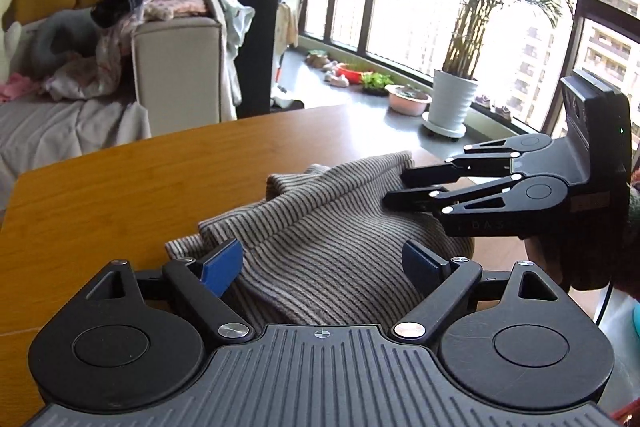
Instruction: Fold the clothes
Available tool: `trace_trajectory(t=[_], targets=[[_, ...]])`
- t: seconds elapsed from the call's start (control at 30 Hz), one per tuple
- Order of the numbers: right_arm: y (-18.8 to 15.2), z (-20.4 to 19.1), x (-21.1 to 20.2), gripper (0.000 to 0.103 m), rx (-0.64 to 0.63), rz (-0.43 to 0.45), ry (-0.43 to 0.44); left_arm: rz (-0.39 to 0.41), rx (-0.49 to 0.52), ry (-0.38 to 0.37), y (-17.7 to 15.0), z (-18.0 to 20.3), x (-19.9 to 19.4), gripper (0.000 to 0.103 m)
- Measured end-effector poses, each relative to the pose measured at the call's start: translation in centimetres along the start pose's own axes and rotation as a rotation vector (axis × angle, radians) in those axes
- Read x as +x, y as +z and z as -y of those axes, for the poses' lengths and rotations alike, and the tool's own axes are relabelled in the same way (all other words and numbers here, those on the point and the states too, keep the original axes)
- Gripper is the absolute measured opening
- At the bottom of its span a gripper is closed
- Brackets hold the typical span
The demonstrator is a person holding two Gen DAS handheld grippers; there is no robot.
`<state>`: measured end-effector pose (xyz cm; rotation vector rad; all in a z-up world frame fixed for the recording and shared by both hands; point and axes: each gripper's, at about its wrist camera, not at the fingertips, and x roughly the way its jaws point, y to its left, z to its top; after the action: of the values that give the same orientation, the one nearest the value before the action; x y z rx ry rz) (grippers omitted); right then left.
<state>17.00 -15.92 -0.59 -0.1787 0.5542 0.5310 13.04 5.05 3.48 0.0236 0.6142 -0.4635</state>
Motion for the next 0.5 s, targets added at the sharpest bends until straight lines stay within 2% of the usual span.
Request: trace_trajectory(t=[0.13, 0.27, 0.33, 0.37, 0.5], targets=[[0.7, -0.2, -2.1, 0.046, 0.010, 0.058, 0.021, -0.052, -0.005, 0.048, -0.4, -0.5, 1.6, 0.091], [2.2, -1.1, -4.0, 0.046, 0.005, 0.142, 0.089, -0.070, -0.058, 0.039, -0.8, -1.5, 2.3, 0.092], [2.6, -1.1, -2.8, 0.046, 0.030, 0.103, 0.111, -0.071, -0.063, 0.040, -0.9, -1.7, 2.4, 0.094], [2.5, -1.1, -1.6, 0.046, 0.039, 0.065, 0.093, -0.072, -0.066, 0.040, -1.0, -1.7, 2.3, 0.094], [1.8, -1.4, -1.7, 0.047, 0.051, 0.043, 0.078, -0.071, -0.074, 0.048, -1.2, -1.8, 2.1, 0.094]])
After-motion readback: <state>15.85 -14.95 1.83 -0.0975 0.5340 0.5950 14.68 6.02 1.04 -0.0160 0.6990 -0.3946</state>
